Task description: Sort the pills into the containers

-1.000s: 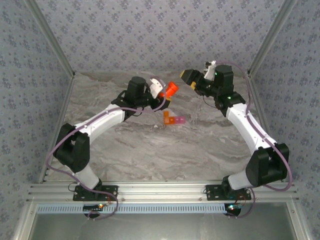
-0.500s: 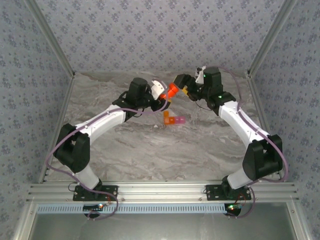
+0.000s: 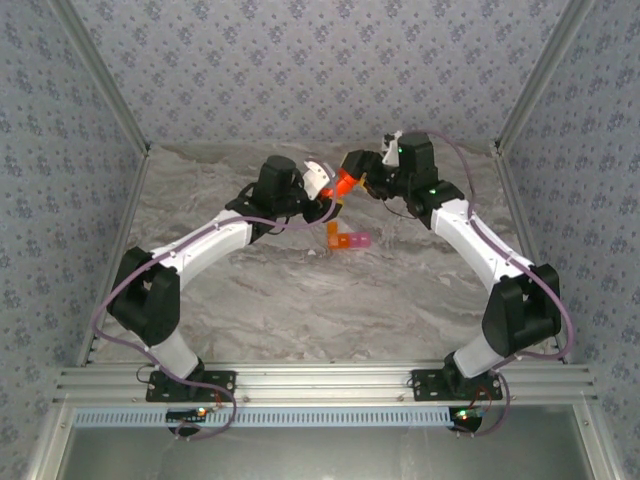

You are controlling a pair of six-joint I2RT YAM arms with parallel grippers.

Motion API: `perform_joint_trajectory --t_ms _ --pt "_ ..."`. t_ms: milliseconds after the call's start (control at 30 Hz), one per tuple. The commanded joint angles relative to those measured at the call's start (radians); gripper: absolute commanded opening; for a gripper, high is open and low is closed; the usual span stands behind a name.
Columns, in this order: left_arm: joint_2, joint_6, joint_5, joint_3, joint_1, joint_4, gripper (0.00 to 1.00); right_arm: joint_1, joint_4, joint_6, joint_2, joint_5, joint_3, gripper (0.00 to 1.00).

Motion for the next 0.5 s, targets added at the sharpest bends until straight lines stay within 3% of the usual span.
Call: perform_joint_trajectory --t_ms 0,200,367,467 --pt "-0.024 -0.017 0.024 0.007 -0.005 0.046 0.00 0.008 0.022 -0.001 0.001 -0.041 0.004 0.51" --pt "-0.042 -0.064 0.100 0.001 0.015 0.065 0.00 -0.032 0.131 -0.074 -0.004 -0.147 -0.043 0.47" --pt "-0.072 -0.198 0.282 -0.019 0.069 0.136 0.00 -0.093 0.352 -0.180 -0.011 -0.344 -0.097 0.53" --pt "-0.084 -0.237 0.333 -0.028 0.081 0.151 0.00 -0.105 0.316 -0.204 -0.008 -0.361 -0.075 0.57"
